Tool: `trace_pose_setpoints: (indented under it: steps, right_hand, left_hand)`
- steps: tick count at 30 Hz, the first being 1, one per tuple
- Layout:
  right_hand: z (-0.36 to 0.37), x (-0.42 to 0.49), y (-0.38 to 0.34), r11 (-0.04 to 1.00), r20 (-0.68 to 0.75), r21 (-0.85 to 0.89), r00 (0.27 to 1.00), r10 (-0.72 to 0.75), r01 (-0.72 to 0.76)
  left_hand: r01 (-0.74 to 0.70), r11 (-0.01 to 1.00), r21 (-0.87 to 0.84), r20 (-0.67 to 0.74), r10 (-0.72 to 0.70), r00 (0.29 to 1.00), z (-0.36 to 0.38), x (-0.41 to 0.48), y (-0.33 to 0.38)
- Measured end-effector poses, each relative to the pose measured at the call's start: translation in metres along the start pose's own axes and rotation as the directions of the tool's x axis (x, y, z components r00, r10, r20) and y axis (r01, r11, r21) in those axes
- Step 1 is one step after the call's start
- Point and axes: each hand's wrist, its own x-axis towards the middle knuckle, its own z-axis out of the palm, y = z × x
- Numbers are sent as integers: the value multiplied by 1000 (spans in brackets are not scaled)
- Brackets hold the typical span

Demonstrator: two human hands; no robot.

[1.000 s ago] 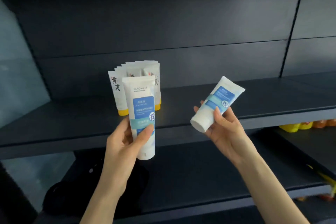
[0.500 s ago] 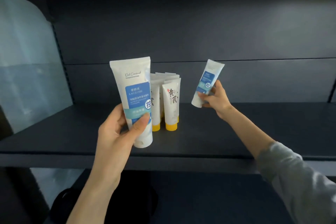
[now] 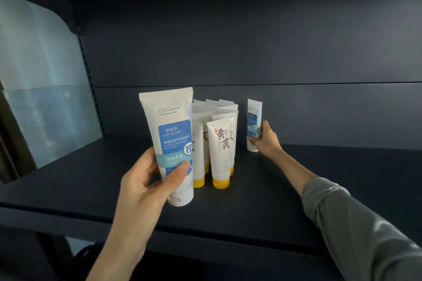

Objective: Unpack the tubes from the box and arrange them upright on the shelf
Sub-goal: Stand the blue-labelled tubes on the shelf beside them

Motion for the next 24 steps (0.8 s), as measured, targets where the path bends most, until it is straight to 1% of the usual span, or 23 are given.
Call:
trace_pose_setpoints:
  steps: [4,8,14,17,20,22,24]
  right_hand:
    - [6,8,4,1000,-11,-4,1000,9,-9]
    - [9,16,7,999,-62,-25,997,37,-39]
    - [7,16,13,998,-73,-15,996,55,-57]
    - [0,11,9,995,-120,67,989,83,-75]
    - [-11,3,-1,981,-179,154,973,143,-116]
    - [-19,-7,-9,967,-191,215,966,176,-133]
    - [-27,-23,-24,964,-193,240,967,165,-117]
  left_hand:
    - [13,1000,21,4,-13,1000,3,5,-5]
    - [17,1000,18,3,-17,1000,2,9,-6]
    - [2,1000,24,10,-3,1000,-3,7,1]
    - [-11,1000,22,8,10,1000,-4,5,5]
    - [-22,1000,7,-25,22,999,-4,6,9]
    - [-37,999,2,-25,37,999,-1,8,10]
    - [-50,999,-5,-12,50,999,4,11,12]
